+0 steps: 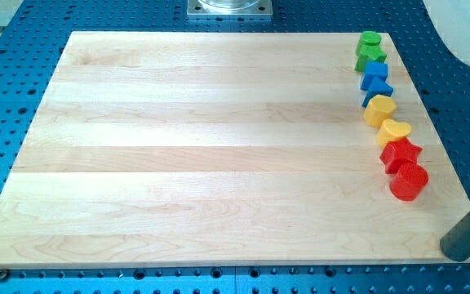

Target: Push the arm to the bottom right corner of the board

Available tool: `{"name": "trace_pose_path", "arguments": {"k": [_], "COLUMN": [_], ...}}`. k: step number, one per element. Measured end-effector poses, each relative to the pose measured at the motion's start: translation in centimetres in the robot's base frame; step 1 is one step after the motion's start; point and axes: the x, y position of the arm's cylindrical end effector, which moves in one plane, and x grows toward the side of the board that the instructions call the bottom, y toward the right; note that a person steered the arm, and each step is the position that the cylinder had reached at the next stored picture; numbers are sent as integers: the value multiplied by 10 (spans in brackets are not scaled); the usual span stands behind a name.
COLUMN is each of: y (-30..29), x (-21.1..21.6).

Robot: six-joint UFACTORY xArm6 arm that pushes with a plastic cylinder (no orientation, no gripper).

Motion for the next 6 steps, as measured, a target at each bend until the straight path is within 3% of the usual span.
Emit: {"name": "trace_pose_path", "arguments": {"k": [6], "y": [5], "x": [0]}}
